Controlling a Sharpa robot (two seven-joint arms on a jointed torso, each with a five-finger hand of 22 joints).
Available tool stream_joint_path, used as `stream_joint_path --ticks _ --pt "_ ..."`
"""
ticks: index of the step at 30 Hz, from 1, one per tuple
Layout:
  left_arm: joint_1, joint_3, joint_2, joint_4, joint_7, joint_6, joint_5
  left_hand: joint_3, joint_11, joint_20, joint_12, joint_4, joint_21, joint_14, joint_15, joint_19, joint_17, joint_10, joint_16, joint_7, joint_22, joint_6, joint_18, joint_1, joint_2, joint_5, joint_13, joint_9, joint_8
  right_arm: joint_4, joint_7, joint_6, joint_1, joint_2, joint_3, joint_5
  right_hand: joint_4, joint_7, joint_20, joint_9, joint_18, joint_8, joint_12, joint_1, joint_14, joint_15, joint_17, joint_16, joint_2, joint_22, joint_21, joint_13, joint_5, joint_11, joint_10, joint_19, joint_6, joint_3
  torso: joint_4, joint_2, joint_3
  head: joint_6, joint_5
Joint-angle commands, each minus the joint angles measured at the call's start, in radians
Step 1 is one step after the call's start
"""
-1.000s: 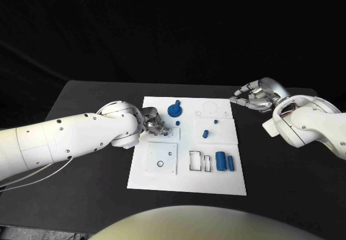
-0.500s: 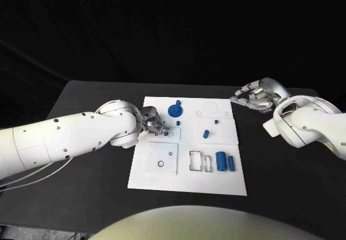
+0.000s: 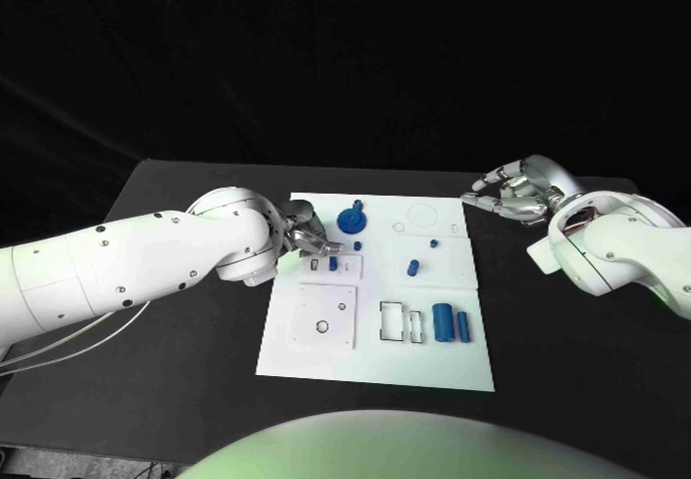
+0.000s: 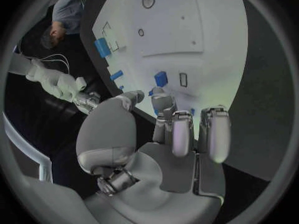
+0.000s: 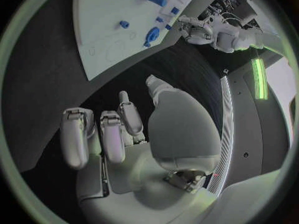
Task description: Assemble the parts on the task board
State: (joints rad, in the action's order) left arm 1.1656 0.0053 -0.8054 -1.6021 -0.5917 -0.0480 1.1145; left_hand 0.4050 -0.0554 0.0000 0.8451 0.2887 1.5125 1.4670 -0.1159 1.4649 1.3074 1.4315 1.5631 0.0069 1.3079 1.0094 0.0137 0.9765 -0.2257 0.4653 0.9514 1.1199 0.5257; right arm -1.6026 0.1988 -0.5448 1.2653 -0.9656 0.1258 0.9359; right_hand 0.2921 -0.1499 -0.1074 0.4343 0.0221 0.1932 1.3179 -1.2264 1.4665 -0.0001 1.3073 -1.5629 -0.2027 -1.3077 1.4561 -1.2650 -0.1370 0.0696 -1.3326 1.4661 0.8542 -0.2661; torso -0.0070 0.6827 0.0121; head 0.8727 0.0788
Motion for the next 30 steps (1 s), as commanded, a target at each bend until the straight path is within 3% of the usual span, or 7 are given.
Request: stream_joint_path --ticks 1,3,7,14,18,22,30 --pt "0.025 0.009 -0.006 0.005 0.011 0.031 -0.077 -0.014 0.013 0.011 -0.109 0.002 -0.041 0.094 0.019 0.031 0.222 -0.065 -0.021 0.022 0.198 -0.068 0.014 0.033 -0.002 0.007 -0.082 -0.044 -0.067 0.002 -0.006 -0.002 -0.001 0.002 0.0 0.002 -0.001 0.002 0.0 0.002 0.011 0.004 -0.004 0.008 0.097 -0.001 0.234 0.004 0.002 -0.193 -0.005 0.001 0.002 -0.002 0.003 0.026 -0.002 0.006 -0.0009 0.0 0.0 0.0 0.002" --pt "0.049 0.013 -0.009 0.022 0.018 0.055 -0.107 -0.02 0.032 0.025 -0.183 0.002 -0.044 0.095 0.035 0.032 0.226 -0.115 -0.018 0.048 0.198 -0.117 0.014 0.053 0.007 -0.002 -0.137 -0.099 -0.131 0.004 -0.006 -0.002 -0.001 0.003 0.0 0.0 -0.001 0.002 0.0 0.002 0.011 0.004 -0.004 0.008 0.096 -0.001 0.234 0.005 0.002 -0.193 -0.006 0.001 0.001 -0.002 0.004 0.026 -0.002 0.006 -0.0005 -0.001 0.0006 0.0 0.004" --pt "0.09 0.016 -0.006 0.064 0.03 0.107 -0.135 -0.043 0.043 0.039 -0.166 0.002 -0.046 0.095 0.046 0.033 0.227 -0.114 -0.017 0.061 0.198 -0.132 0.015 0.07 0.008 -0.042 -0.128 -0.16 -0.181 0.006 -0.007 -0.003 -0.001 0.005 0.0 -0.002 -0.001 0.002 0.0 0.002 0.012 0.005 -0.006 0.008 0.096 -0.001 0.232 0.005 0.003 -0.192 -0.007 0.003 0.0 -0.002 0.005 0.025 -0.002 0.006 -0.0006 -0.001 0.0016 0.0 0.006" --pt "0.131 0.018 0.038 0.168 0.043 0.162 -0.064 -0.072 0.047 0.045 -0.152 0.004 -0.046 0.096 0.05 0.035 0.231 -0.114 -0.015 0.064 0.2 -0.124 0.015 0.071 0.013 -0.097 -0.121 -0.195 -0.199 0.01 -0.008 -0.002 -0.001 0.01 0.0 -0.004 -0.001 0.002 0.0 0.002 0.012 0.005 -0.006 0.008 0.096 -0.001 0.232 0.005 0.003 -0.192 -0.007 0.003 0.0 -0.002 0.005 0.025 -0.002 0.006 -0.0004 0.0 -0.0017 0.0 0.008" --pt "0.137 0.017 0.073 0.234 0.049 0.172 -0.022 -0.075 0.046 0.045 -0.142 0.004 -0.045 0.097 0.049 0.036 0.233 -0.111 -0.013 0.063 0.201 -0.117 0.014 0.07 0.018 -0.101 -0.114 -0.197 -0.197 0.011 -0.008 -0.002 -0.001 0.013 0.0 -0.005 -0.002 0.002 0.0 0.002 0.012 0.005 -0.009 0.008 0.096 -0.001 0.232 0.006 0.004 -0.192 -0.008 0.006 -0.003 -0.002 0.008 0.025 -0.002 0.006 0.0013 -0.001 0.0002 0.0 0.009" --pt "0.139 0.013 0.103 0.292 0.049 0.202 -0.004 -0.078 0.045 0.045 -0.134 0.004 -0.042 0.098 0.049 0.038 0.236 -0.108 -0.011 0.061 0.202 -0.11 0.014 0.071 0.021 -0.103 -0.108 -0.198 -0.193 0.012 -0.008 -0.001 -0.001 0.015 0.0 -0.005 -0.002 0.002 0.0 0.002 0.012 0.005 -0.009 0.008 0.096 -0.001 0.232 0.006 0.004 -0.192 -0.008 0.006 -0.003 -0.002 0.008 0.025 -0.002 0.006 -0.0006 0.003 -0.0027 0.0 0.011" --pt "0.139 -0.014 0.151 0.372 0.045 0.26 0.005 -0.081 0.044 0.045 -0.136 0.004 -0.045 0.098 0.048 0.037 0.237 -0.109 -0.011 0.058 0.201 -0.097 0.014 0.071 0.03 -0.107 -0.111 -0.2 -0.187 0.013 -0.008 0.001 -0.002 0.016 0.0 -0.005 -0.002 0.002 0.0 0.002 0.012 0.006 -0.009 0.007 0.096 -0.001 0.233 0.005 0.005 -0.191 -0.008 0.007 -0.005 -0.002 0.008 0.024 -0.002 0.006 -0.0001 0.005 -0.0056 -0.002 0.014"
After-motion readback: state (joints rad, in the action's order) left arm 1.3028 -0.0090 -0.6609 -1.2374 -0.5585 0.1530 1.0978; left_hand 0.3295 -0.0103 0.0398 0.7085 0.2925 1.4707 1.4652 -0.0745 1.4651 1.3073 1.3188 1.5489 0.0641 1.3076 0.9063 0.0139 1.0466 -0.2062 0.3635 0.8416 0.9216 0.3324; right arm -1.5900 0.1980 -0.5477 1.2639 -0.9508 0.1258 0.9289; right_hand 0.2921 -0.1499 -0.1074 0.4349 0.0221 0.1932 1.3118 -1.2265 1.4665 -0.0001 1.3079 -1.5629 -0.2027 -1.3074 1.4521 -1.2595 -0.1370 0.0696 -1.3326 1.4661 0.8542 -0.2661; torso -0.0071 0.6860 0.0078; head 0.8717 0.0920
